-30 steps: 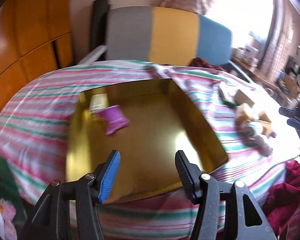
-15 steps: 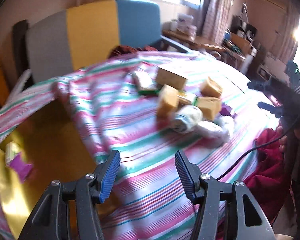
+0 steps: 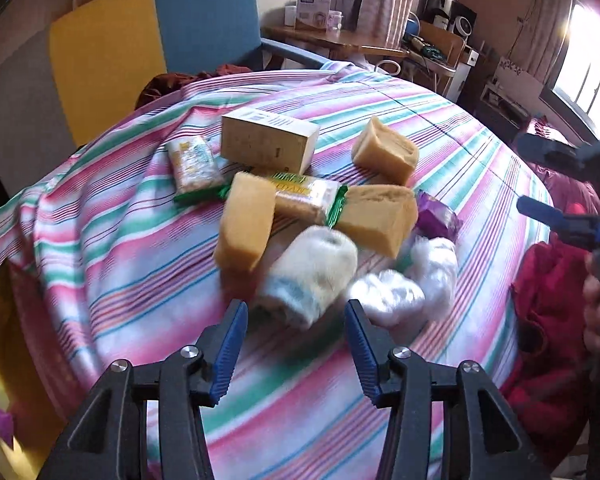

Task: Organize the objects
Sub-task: 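Grasp the rolled towel with the left gripper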

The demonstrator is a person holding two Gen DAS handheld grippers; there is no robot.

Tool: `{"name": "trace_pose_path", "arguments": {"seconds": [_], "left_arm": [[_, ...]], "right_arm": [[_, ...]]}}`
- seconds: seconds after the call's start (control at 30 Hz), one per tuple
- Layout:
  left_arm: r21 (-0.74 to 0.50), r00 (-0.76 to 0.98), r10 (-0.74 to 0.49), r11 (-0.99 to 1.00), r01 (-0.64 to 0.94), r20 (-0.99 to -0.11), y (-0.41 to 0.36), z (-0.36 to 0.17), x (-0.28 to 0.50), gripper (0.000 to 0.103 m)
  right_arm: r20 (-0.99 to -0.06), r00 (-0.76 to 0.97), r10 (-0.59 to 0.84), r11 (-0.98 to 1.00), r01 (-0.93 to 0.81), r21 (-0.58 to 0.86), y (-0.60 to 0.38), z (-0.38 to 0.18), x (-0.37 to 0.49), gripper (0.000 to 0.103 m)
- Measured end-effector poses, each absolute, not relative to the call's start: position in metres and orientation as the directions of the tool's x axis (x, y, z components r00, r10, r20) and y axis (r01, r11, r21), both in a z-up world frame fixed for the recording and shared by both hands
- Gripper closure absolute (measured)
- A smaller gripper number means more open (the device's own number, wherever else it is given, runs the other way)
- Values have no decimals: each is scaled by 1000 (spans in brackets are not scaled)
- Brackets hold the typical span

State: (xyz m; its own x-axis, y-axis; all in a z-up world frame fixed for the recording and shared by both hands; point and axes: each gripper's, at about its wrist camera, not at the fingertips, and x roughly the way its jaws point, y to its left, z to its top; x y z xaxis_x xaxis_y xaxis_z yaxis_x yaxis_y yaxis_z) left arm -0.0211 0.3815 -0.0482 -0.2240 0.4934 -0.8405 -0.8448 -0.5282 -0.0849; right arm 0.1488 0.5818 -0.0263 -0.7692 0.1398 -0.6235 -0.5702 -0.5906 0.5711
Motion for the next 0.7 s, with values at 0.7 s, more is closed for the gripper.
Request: {"name": "trace_pose_path", "arguments": {"seconds": [0.7], "left_arm": [[-218, -68, 517, -472, -854, -853, 423, -86, -43, 48]], "right_arm": [[-635, -764, 110, -583, -567, 581, 585, -31, 145, 0]]}}
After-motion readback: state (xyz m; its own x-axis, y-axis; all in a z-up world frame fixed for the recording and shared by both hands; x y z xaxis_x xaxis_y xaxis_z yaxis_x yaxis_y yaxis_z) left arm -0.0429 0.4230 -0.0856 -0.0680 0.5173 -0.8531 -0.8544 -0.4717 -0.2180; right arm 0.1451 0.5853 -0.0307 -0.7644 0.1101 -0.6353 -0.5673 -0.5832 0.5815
